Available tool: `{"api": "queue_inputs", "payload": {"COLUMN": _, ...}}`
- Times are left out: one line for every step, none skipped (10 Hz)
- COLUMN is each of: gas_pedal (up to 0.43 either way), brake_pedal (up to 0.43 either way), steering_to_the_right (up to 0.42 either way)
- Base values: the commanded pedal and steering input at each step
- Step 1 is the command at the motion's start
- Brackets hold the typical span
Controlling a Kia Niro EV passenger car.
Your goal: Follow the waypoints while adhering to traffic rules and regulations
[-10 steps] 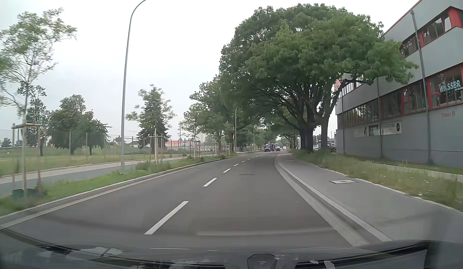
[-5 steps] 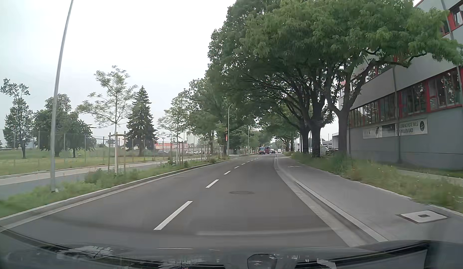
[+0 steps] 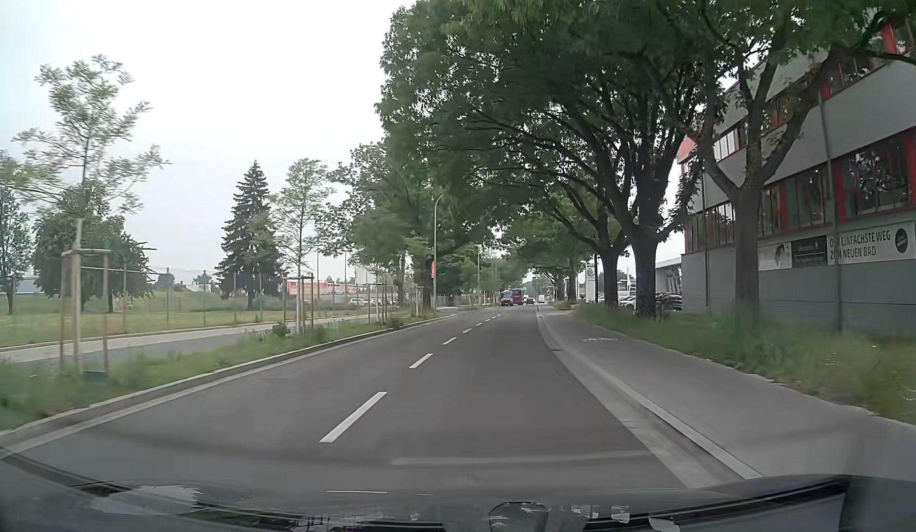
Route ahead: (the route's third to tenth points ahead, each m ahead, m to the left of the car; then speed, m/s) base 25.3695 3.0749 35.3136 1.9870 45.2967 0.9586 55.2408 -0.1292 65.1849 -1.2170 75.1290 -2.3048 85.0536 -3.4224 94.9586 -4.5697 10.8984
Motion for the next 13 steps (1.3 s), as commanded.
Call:
{"api": "queue_inputs", "payload": {"gas_pedal": 0.067, "brake_pedal": 0.0, "steering_to_the_right": 0.019}}
{"api": "queue_inputs", "payload": {"gas_pedal": 0.067, "brake_pedal": 0.0, "steering_to_the_right": 0.018}}
{"api": "queue_inputs", "payload": {"gas_pedal": 0.067, "brake_pedal": 0.0, "steering_to_the_right": 0.018}}
{"api": "queue_inputs", "payload": {"gas_pedal": 0.067, "brake_pedal": 0.0, "steering_to_the_right": 0.018}}
{"api": "queue_inputs", "payload": {"gas_pedal": 0.067, "brake_pedal": 0.0, "steering_to_the_right": 0.018}}
{"api": "queue_inputs", "payload": {"gas_pedal": 0.067, "brake_pedal": 0.0, "steering_to_the_right": 0.018}}
{"api": "queue_inputs", "payload": {"gas_pedal": 0.079, "brake_pedal": 0.0, "steering_to_the_right": 0.017}}
{"api": "queue_inputs", "payload": {"gas_pedal": 0.079, "brake_pedal": 0.0, "steering_to_the_right": 0.017}}
{"api": "queue_inputs", "payload": {"gas_pedal": 0.067, "brake_pedal": 0.0, "steering_to_the_right": 0.017}}
{"api": "queue_inputs", "payload": {"gas_pedal": 0.067, "brake_pedal": 0.0, "steering_to_the_right": 0.017}}
{"api": "queue_inputs", "payload": {"gas_pedal": 0.059, "brake_pedal": 0.0, "steering_to_the_right": 0.017}}
{"api": "queue_inputs", "payload": {"gas_pedal": 0.059, "brake_pedal": 0.0, "steering_to_the_right": 0.017}}
{"api": "queue_inputs", "payload": {"gas_pedal": 0.059, "brake_pedal": 0.0, "steering_to_the_right": 0.017}}
